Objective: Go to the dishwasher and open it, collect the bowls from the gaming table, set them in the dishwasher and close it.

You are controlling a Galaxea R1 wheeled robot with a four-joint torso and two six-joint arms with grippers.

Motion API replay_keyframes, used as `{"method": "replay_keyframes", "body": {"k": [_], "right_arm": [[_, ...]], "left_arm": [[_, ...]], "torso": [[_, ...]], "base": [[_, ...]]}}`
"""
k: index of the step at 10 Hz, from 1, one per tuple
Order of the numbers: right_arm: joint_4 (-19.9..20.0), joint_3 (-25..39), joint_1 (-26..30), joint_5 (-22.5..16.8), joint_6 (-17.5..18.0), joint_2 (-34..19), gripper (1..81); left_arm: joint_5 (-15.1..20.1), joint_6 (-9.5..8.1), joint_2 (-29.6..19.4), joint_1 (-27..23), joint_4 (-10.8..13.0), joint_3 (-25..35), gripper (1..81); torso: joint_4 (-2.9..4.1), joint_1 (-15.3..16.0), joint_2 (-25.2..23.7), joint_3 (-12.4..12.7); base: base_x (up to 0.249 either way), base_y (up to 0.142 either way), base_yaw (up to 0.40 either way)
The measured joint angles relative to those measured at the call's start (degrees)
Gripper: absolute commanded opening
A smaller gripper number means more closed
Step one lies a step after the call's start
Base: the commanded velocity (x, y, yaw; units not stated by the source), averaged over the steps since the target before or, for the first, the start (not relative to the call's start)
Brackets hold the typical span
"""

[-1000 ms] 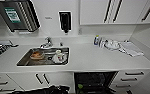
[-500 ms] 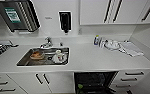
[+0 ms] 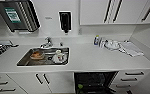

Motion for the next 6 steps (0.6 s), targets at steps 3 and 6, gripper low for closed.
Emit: {"method": "replay_keyframes", "body": {"k": [3,6], "right_arm": [[0.66,2.73,4.77,-4.24,0.0,-0.83,1.0],[2.43,5.61,9.23,-6.41,-0.02,-1.12,1.0]], "left_arm": [[-3.94,0.09,3.13,3.25,1.38,-7.66,81.1],[-6.92,0.45,6.75,7.69,2.84,-12.32,81.1]], "torso": [[0.0,0.0,0.0,0.0],[0.0,0.0,0.0,0.0]], "base": [[0.0,0.0,0.0],[0.0,0.0,0.0]]}}
